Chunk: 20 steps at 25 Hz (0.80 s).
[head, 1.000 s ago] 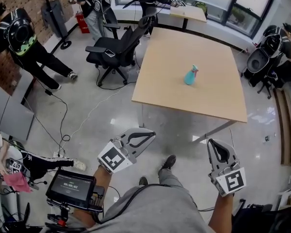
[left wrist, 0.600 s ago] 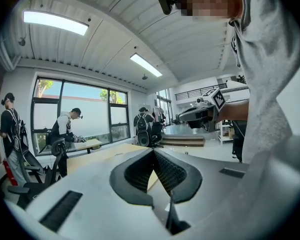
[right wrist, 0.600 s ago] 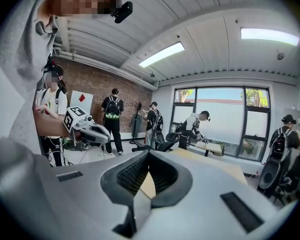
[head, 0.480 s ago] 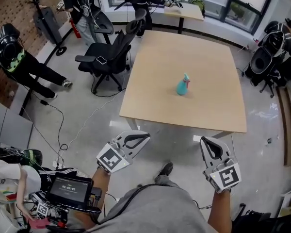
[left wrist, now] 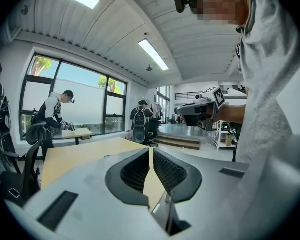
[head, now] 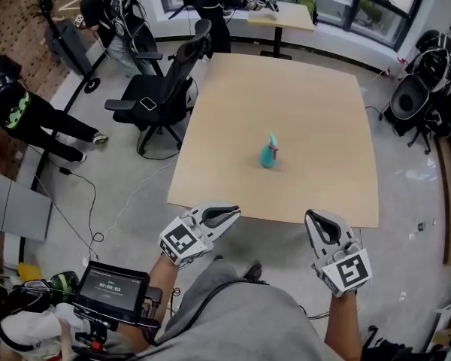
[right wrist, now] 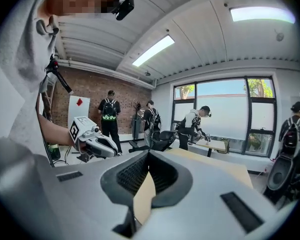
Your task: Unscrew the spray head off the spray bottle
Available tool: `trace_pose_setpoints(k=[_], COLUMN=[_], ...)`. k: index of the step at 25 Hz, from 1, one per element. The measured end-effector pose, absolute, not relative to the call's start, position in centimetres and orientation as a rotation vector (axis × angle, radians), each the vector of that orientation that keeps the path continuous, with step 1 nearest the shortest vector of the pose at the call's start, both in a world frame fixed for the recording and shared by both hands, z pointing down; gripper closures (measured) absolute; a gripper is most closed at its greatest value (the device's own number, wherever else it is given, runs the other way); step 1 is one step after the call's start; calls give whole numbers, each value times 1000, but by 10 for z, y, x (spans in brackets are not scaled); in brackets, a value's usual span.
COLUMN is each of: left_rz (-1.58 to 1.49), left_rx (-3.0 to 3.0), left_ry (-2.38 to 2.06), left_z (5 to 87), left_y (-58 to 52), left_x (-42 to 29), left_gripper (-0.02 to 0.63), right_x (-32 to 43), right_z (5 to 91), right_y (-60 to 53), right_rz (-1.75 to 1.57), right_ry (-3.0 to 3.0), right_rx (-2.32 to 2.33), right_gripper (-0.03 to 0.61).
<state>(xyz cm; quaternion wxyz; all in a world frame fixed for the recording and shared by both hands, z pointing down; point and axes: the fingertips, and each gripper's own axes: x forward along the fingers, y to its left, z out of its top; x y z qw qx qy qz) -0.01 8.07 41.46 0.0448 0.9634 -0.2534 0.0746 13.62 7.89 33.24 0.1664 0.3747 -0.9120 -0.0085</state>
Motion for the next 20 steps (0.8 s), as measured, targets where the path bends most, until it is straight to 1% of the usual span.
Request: trace_pose_setpoints(k=[4, 8, 9, 13, 14, 16, 18, 20], left_rz=[246, 264, 265, 301, 327, 409, 488, 518], left_rx=[2900, 2884, 2867, 2819, 2813, 2805, 2800, 2797], left_ry=[-748, -706, -686, -622, -618, -598, -569, -591], left_z=[415, 451, 462, 507, 521, 560, 601, 623], left_y=[23, -42, -57, -122, -138, -170, -199, -217], left_x=[9, 4, 5, 27, 36, 54, 70, 78], left_gripper=[607, 604, 588, 426, 364, 285, 244, 220], right_x=[153, 155, 156, 155, 157, 158, 154, 152], right_z=[330, 338, 335, 315, 316, 330, 354, 371], right_y=[30, -18, -29, -77, -88, -109, -129, -143], right_rz=[-2, 29, 21, -50, -44, -1, 45, 58], right_ry=[-2618, -2533, -2519, -2490, -2477, -2450, -2410, -2375], right_rx=[1082, 1137, 1152, 1185, 1192, 1214, 1201, 1129], right_gripper=[574, 574, 574, 574, 574, 574, 574, 574])
